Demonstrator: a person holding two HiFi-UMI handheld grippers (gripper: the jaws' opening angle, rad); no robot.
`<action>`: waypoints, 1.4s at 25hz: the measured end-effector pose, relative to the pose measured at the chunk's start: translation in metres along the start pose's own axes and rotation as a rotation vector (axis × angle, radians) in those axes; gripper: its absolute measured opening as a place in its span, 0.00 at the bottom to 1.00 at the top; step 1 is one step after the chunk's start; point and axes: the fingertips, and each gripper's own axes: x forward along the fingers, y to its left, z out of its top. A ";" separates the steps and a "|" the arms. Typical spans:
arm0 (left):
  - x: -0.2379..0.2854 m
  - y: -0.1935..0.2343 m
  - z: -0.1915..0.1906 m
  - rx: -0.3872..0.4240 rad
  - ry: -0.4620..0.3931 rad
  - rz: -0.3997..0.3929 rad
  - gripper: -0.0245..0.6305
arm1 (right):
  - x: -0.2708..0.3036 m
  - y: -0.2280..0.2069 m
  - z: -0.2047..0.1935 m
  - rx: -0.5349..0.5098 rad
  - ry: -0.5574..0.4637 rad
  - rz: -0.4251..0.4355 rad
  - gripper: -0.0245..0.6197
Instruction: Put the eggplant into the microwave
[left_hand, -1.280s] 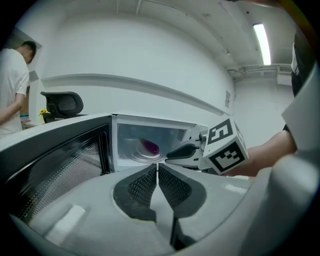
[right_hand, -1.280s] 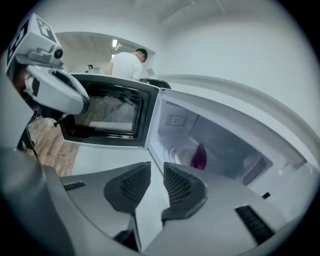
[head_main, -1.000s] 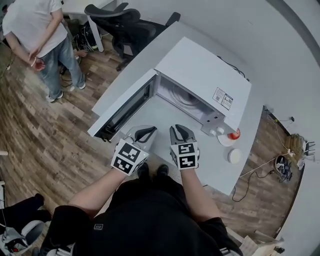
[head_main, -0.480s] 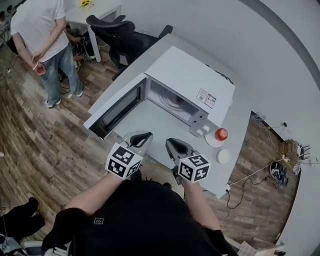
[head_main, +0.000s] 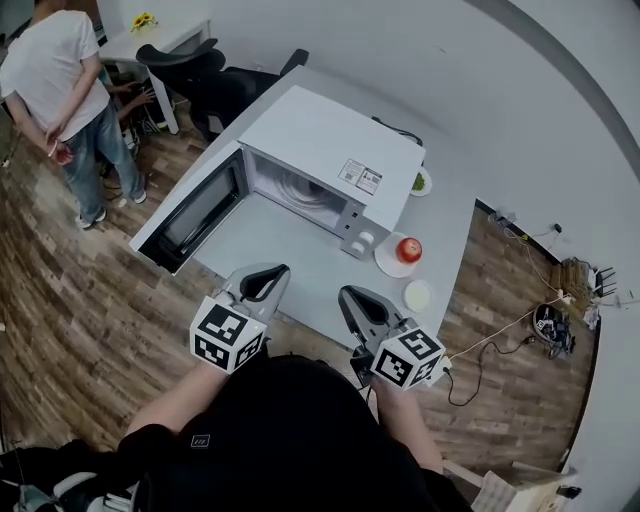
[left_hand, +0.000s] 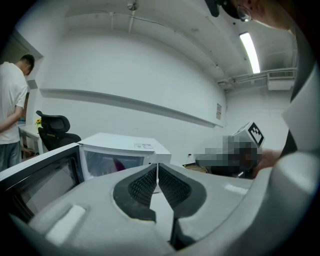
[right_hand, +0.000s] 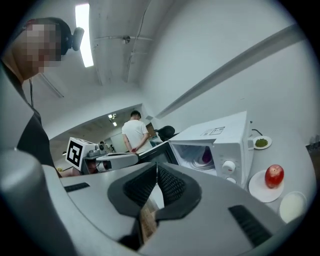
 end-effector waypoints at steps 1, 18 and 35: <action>0.002 -0.009 0.004 0.014 -0.004 -0.009 0.07 | -0.009 0.000 0.004 0.001 -0.022 0.001 0.07; 0.024 -0.059 0.039 0.060 -0.018 -0.076 0.07 | -0.064 -0.011 0.043 -0.085 -0.204 -0.059 0.06; 0.032 -0.050 0.038 0.054 -0.018 -0.084 0.07 | -0.052 -0.018 0.039 -0.079 -0.182 -0.072 0.06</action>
